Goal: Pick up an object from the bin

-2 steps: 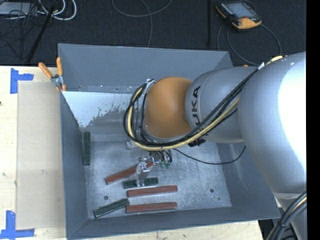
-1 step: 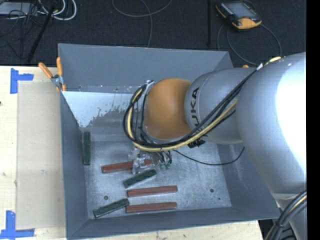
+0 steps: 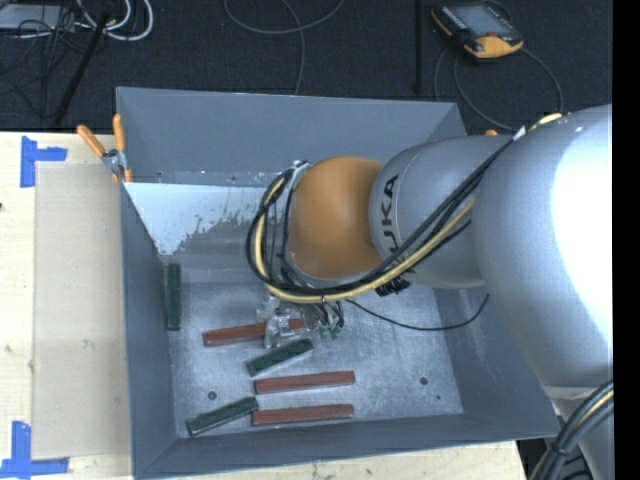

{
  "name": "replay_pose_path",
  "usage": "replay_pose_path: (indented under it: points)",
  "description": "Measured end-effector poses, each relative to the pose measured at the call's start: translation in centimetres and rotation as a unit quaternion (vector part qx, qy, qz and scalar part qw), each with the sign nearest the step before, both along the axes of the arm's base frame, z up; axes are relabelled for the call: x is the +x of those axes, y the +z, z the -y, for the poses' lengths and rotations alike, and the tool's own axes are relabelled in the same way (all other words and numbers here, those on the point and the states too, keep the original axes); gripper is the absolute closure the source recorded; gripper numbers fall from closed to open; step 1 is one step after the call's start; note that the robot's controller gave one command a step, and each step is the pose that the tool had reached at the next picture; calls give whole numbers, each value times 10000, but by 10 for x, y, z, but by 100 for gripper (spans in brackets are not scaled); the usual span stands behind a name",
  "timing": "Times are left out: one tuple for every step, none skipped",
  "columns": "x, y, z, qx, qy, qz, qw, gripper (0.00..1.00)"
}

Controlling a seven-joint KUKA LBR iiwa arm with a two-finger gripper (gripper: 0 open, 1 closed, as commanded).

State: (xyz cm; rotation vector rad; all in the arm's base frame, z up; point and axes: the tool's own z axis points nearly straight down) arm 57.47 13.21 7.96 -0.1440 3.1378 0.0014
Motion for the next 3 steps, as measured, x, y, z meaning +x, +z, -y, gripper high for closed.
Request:
replay_pose_path:
  points:
    - [-2,4,0,-8,0,-33,10000,100]
    - [-3,24,1,-12,-3,-50,10000,100]
    - [-1,42,0,-4,-4,-8,10000,100]
